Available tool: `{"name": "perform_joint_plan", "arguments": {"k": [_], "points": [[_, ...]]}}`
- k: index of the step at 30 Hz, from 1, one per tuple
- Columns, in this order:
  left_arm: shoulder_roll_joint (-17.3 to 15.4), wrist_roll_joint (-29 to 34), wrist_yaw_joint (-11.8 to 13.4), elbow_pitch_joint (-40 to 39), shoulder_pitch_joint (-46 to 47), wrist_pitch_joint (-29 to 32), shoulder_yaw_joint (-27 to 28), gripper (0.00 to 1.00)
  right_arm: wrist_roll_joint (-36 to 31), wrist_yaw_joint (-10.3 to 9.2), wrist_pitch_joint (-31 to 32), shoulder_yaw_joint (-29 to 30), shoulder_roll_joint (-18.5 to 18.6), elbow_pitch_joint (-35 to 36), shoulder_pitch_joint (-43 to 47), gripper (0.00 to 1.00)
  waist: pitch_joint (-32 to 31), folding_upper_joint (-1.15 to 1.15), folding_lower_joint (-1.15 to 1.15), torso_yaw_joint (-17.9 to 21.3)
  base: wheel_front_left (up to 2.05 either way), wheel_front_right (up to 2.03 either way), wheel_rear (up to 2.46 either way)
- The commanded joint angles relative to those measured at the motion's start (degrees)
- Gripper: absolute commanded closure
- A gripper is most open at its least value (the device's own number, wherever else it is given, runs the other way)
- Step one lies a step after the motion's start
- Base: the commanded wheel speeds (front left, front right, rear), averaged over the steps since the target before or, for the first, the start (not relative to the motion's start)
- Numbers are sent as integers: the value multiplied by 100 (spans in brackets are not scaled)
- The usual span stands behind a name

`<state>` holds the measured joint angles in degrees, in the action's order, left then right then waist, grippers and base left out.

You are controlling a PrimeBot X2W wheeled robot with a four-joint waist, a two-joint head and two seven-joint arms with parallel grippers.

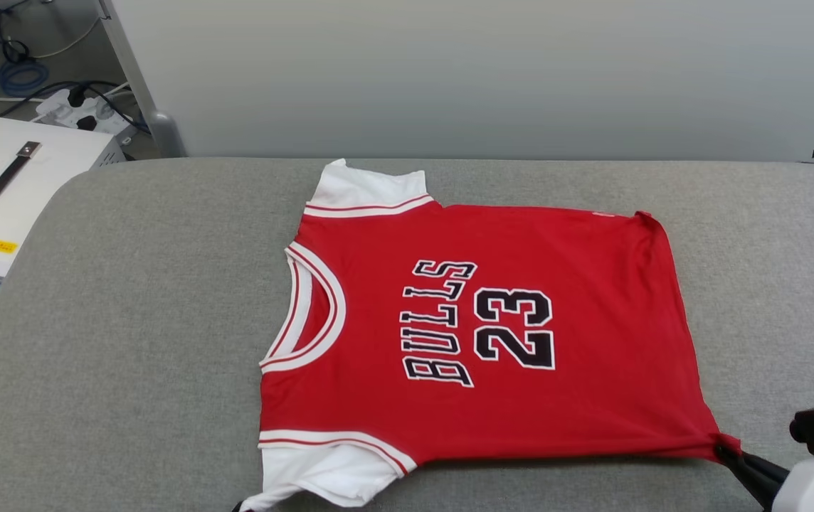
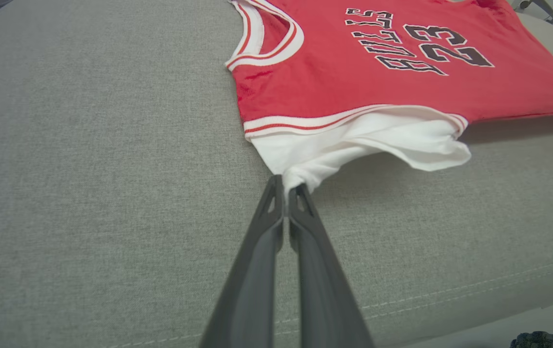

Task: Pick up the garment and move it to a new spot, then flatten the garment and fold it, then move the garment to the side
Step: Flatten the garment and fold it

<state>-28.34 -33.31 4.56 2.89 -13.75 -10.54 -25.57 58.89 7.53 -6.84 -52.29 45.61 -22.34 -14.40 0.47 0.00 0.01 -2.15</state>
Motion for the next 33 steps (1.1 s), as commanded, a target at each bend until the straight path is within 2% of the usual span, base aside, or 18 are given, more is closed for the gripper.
{"name": "perform_joint_plan", "arguments": {"k": [1,4,5,8,16,20,26,33], "points": [[13,-52,59,-17,-129,18,14,100,49,-4,-45,112,65,29,210,100,-82,0,-1,-50,0,0,0],[53,-81,47,-16,-201,47,-56,100,-18,-4,-2,321,97,105,536,100,-103,0,-1,-52,0,0,0],[86,-59,3,38,-103,63,-120,100,-112,-4,71,576,20,162,701,100,-120,0,-1,-35,0,0,0],[55,18,-74,117,136,69,-150,100,-201,-4,169,822,-94,240,765,100,-136,0,-1,-13,0,0,0],[-46,152,-496,422,1199,151,-178,100,-482,-4,472,1549,-233,584,689,100,4,0,-1,107,0,0,0],[-53,228,-758,789,2123,253,-170,100,-686,-4,732,1893,-370,800,471,100,295,0,-1,204,0,0,0],[-7,305,-1054,1584,3244,298,-321,100,-927,-4,1140,2114,-616,893,137,100,668,0,-1,266,0,0,0],[26,236,-1188,2659,4238,259,-651,100,-989,-4,1482,2222,-868,612,-422,100,1123,0,-1,341,0,0,0]]}}
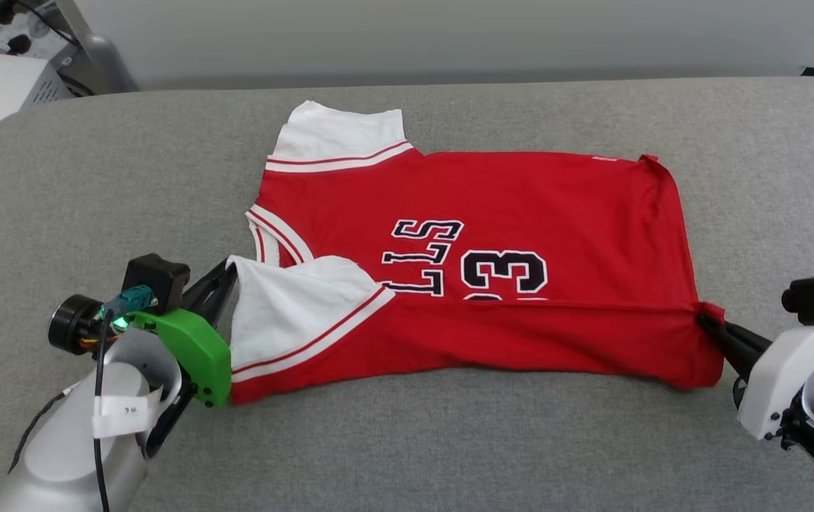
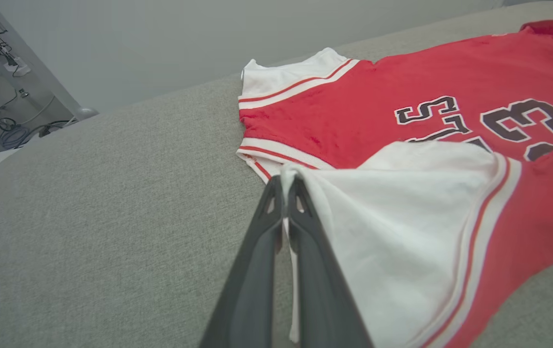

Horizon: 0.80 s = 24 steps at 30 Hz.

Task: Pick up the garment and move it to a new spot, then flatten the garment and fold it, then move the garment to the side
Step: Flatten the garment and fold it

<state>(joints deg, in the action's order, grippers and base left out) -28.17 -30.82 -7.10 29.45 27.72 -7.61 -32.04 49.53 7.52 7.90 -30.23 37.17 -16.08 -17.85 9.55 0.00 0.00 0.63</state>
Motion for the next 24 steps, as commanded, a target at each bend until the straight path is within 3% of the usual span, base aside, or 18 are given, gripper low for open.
{"name": "perform_joint_plan", "arguments": {"k": [1,10,19,20,21,22,24], "points": [[18,-37,-28,154,220,-61,-69,100,-57,-3,26,17,-59,-79,-174,100,287,0,0,69,0,0,0],[-11,-468,-37,1115,930,-269,-931,100,-219,-3,68,-227,-298,-724,-993,100,751,0,0,109,0,0,0],[115,-998,-38,1704,1141,-477,-1706,100,-260,-3,-125,-675,-483,-1334,-1324,100,808,0,0,44,0,0,0],[127,-1090,-38,1744,1161,-502,-1762,100,-245,-3,-202,-689,-480,-1358,-1328,73,778,0,0,30,0,0,0],[134,-1171,-38,1769,1174,-516,-1801,65,-206,-3,-269,-677,-484,-1362,-1320,13,743,0,0,18,0,0,0],[128,-1254,-38,1795,1199,-535,-1843,0,-153,-3,-357,-646,-481,-1342,-1302,0,694,0,0,3,0,0,0],[68,-1368,-38,1789,1264,-591,-1919,0,-71,-3,-525,-595,-427,-1198,-1228,0,583,0,0,-30,0,0,0]]}}
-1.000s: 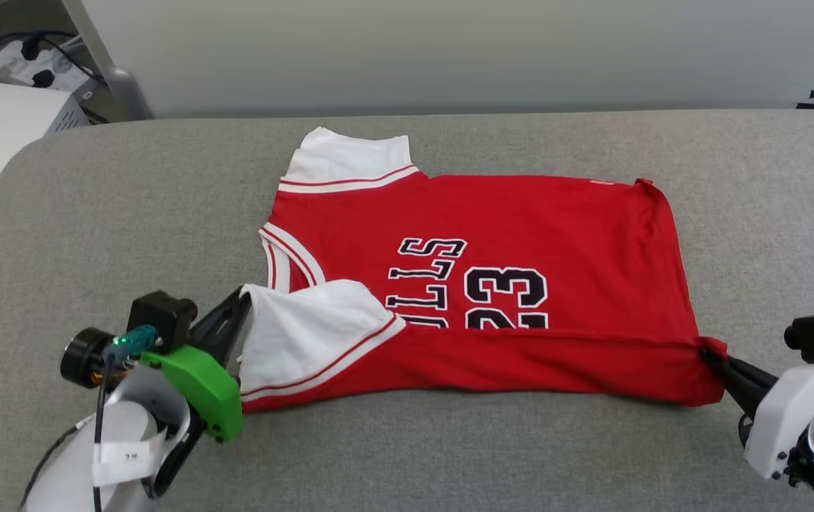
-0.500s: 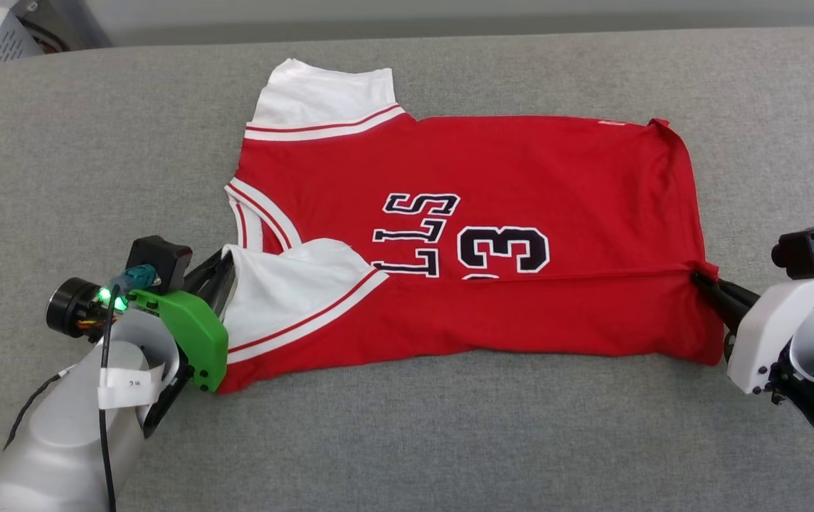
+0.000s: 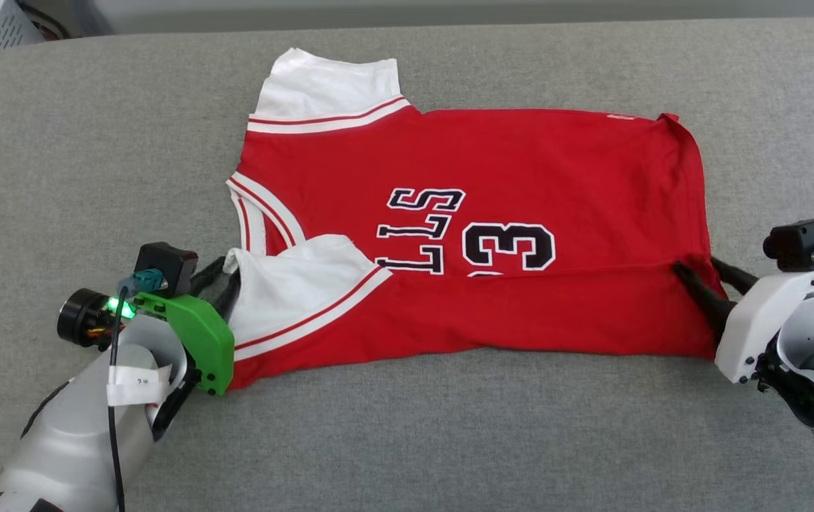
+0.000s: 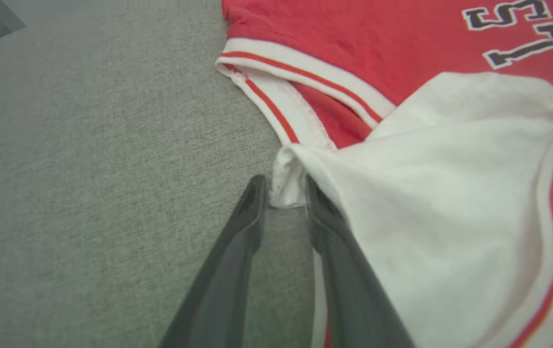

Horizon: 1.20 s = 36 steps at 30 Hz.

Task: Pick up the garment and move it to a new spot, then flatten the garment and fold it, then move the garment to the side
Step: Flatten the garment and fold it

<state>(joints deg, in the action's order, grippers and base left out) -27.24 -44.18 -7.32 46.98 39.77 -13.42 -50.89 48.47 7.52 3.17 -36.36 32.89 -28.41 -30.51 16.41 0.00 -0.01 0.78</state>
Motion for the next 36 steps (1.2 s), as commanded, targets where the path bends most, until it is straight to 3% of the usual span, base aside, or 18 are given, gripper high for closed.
{"name": "perform_joint_plan", "arguments": {"k": [1,9,15,20,25,31,36], "points": [[-61,-69,-16,24,88,-30,-53,0,60,-3,-116,46,43,112,84,0,-152,0,1,-62,0,0,0],[-387,-431,-16,-403,372,111,-179,0,119,-3,-402,645,476,887,652,0,-579,0,1,-218,0,0,0],[-622,-1060,-16,-922,605,1214,-256,0,-53,-3,-272,1202,473,1275,985,0,-780,0,1,-281,0,0,0],[-845,-1806,-16,-1531,807,3069,-555,0,-287,-3,-30,1603,330,1486,1240,0,-842,0,1,-336,0,0,0],[-981,-2432,-16,-1911,903,4464,-751,0,-473,-3,213,1865,119,1660,1398,0,-814,0,1,-347,0,0,0],[-969,-2670,4,-1899,848,5120,-924,0,-633,-3,467,2015,-90,1796,1414,0,-707,0,1,-265,0,0,0],[-924,-2595,17,-1609,720,5235,-1104,0,-716,-3,598,2030,-210,1855,1351,0,-592,0,1,-157,0,0,0]]}}
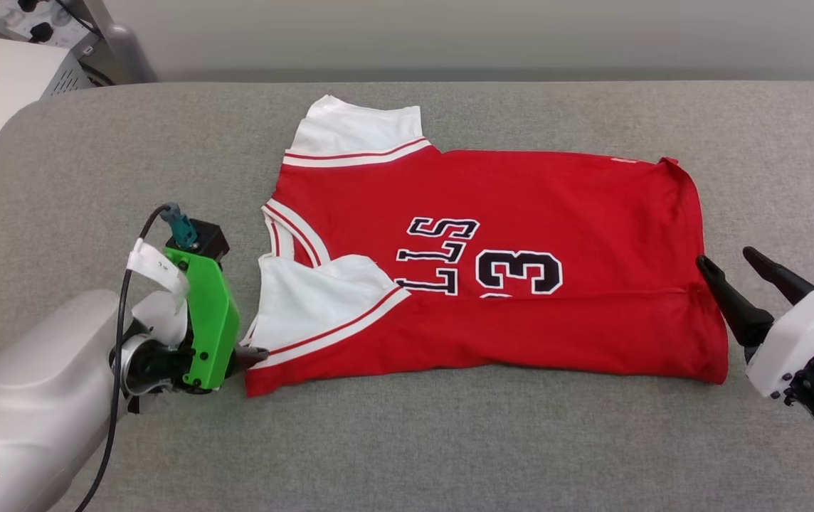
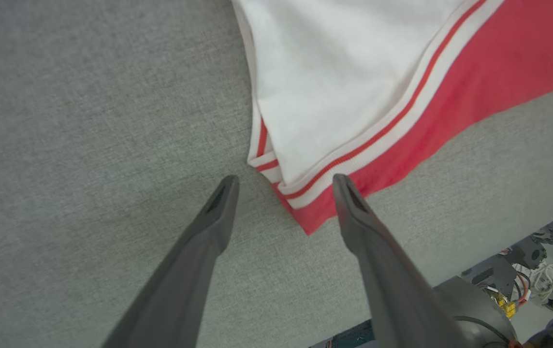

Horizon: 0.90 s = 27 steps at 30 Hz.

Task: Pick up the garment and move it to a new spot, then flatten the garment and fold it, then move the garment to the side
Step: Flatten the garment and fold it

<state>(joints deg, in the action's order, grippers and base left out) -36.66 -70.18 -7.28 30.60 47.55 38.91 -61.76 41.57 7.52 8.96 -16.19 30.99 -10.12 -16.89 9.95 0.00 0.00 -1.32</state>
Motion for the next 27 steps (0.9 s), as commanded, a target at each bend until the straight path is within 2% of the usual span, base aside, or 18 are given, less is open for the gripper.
{"name": "perform_joint_plan", "arguments": {"k": [1,11,14,15,16,23,24,27], "points": [[42,-2,11,111,-99,-18,-33,0,-44,-3,43,-1,-44,34,-31,0,83,0,0,83,0,0,0],[456,-220,-15,633,-408,-218,-129,0,-127,-3,98,-101,-150,-27,-164,0,300,0,0,195,0,0,0],[476,-167,-18,562,-457,-231,-291,0,-124,-3,93,-115,-140,-53,-199,0,317,0,0,201,0,0,0],[443,-150,-18,502,-466,-299,-332,89,-118,-3,97,-112,-124,-57,-213,0,312,0,0,200,0,0,0],[412,-154,-19,457,-477,-367,-351,100,-118,-3,97,-107,-106,-59,-224,0,302,0,0,199,0,0,0],[65,-21,-20,152,-417,-1089,-449,100,-211,-3,287,-51,272,63,-312,0,110,0,0,142,0,0,0],[-97,69,-20,-65,-361,-1338,-514,100,-198,-3,650,-88,557,202,-358,0,50,0,0,106,0,0,0],[-234,106,-20,-317,-322,-1519,-534,100,-93,-3,1243,-181,895,394,-396,0,7,0,0,54,0,0,0]]}}
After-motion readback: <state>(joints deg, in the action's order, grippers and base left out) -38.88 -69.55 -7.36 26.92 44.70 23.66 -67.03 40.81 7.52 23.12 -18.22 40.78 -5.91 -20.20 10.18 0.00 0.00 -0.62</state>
